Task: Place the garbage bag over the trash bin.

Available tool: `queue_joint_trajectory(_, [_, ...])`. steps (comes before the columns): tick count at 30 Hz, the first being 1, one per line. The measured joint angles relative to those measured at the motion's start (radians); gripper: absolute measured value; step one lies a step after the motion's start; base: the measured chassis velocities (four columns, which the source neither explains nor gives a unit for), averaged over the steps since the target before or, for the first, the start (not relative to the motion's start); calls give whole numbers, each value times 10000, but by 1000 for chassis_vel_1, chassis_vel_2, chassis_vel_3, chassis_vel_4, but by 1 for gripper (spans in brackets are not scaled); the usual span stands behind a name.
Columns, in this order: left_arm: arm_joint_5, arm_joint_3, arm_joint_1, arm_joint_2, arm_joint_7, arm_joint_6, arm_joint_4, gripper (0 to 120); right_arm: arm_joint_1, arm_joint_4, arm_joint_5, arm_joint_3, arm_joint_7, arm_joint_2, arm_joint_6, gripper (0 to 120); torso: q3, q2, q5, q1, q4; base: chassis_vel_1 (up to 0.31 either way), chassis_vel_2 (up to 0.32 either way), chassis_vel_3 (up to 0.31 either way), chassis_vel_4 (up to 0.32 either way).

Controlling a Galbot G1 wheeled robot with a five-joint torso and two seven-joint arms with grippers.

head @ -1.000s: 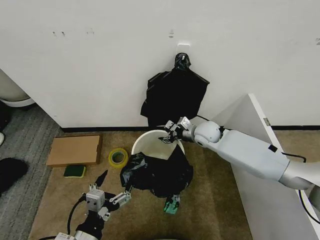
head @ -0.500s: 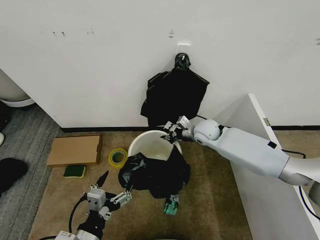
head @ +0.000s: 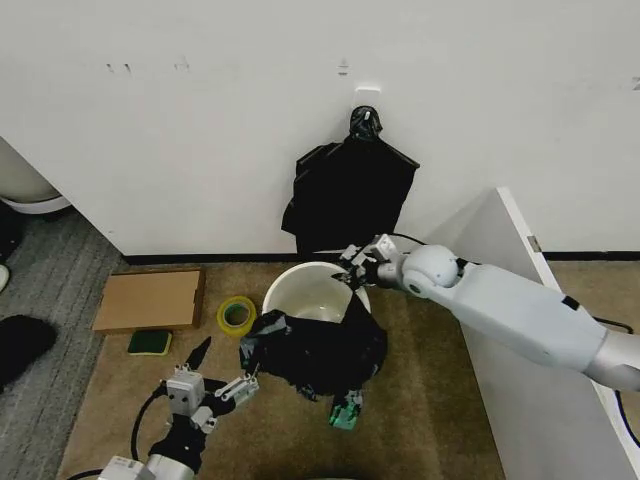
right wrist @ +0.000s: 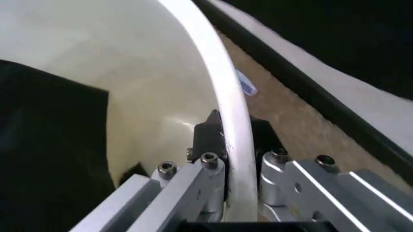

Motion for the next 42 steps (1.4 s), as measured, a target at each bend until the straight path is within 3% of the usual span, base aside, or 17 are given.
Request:
queue_joint_trajectory(9, [-287, -181, 11, -141, -182, -1, -180, 100, -1484, 1467, 1586, 2101, 2345, -705, -1138, 2, 0, 0, 1, 0, 2, 0, 0, 0, 0])
queue_joint_trajectory(14, [-561, -299, -87, -174, -275, -1, -255, 100, -3121, 2464, 2416, 3454, 4782, -946, -1587, 2, 0, 0, 2, 0, -2, 0, 0, 0, 0])
queue_joint_trajectory(17, [-629, -291, -131, -175, -286, 0, -275, 100, -3612, 2705, 2674, 3755, 5500, -916, -1578, 2, -2, 0, 1, -1, -3, 0, 0, 0, 0])
queue_joint_trajectory(25, [-829, -215, -319, -92, -317, 44, -378, 100, -4683, 3259, 3725, 4470, 7415, -496, -1528, 2, -1, 0, 0, -1, 2, 0, 0, 0, 0])
queue_joint_trajectory(29, [-1081, -293, -462, 32, -334, 50, -492, 100, -5369, 3290, 4568, 5326, 8943, 192, -1252, 2, 0, 0, 1, -1, 0, 0, 0, 0, 0])
queue_joint_trajectory(42, [-1410, -704, -199, -12, -398, -55, -610, 100, -6496, 3773, 5080, 6736, 11311, 1565, -13, 2, 0, -2, -2, 1, 2, 0, 0, 0, 0])
